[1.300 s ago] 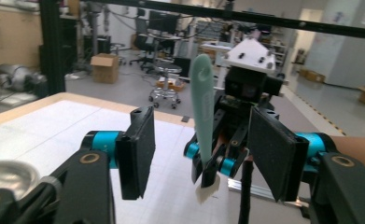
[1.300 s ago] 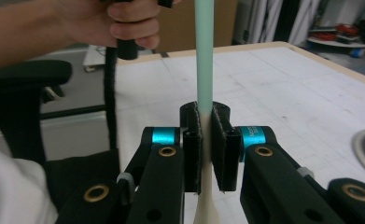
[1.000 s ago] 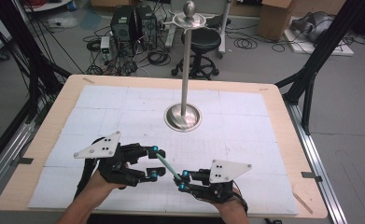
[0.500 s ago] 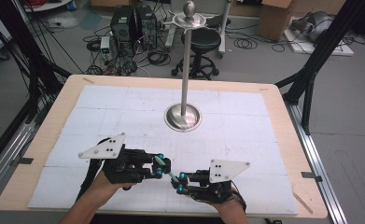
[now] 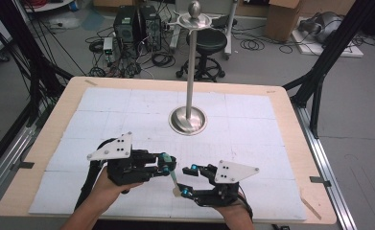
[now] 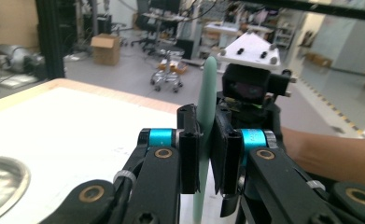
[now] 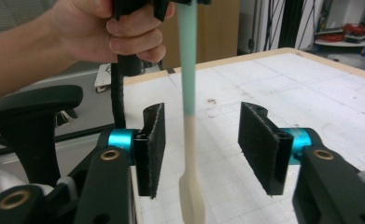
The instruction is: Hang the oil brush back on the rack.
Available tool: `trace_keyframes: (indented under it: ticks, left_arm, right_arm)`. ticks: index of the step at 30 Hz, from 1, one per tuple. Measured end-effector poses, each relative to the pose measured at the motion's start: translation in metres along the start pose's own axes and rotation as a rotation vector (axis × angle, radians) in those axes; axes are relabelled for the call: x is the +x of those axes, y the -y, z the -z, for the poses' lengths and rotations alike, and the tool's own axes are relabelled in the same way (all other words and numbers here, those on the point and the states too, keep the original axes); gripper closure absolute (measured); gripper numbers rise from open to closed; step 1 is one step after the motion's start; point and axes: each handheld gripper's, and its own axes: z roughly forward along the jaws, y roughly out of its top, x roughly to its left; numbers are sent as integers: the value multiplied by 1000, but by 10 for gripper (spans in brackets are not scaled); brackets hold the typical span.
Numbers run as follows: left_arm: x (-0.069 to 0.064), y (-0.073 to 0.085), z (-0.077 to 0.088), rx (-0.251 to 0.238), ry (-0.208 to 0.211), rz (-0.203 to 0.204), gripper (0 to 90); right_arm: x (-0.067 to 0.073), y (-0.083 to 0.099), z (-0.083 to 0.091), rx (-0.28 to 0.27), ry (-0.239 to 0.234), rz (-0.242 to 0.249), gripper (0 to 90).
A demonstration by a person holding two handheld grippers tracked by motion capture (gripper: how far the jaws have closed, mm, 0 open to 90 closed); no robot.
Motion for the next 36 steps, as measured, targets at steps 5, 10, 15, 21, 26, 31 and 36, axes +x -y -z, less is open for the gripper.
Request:
trace_keyframes:
  ticks: [5,10,15,21,26,31,36]
  left_arm:
    - [1,1,-4,17,26,13,824]
    - [0,2,-8,14,71,14,824]
    - [-1,3,-9,0,83,3,769]
    - [5,11,19,-107,-38,31,347]
    - [14,36,51,-98,-148,48,255]
    - [21,50,73,-108,-224,61,210]
    - [28,60,93,-125,-298,60,210]
  right_arm:
    - [1,-1,-7,10,-37,25,645]
    - [0,-3,-6,10,-72,29,767]
    - [-1,-3,-6,4,-96,24,836]
    - [-6,-2,-3,-15,-69,-34,844]
    - [-16,-8,2,-43,-9,-63,844]
    - [-24,-20,0,-52,14,-57,845]
    - [-35,-38,-5,-75,11,-59,844]
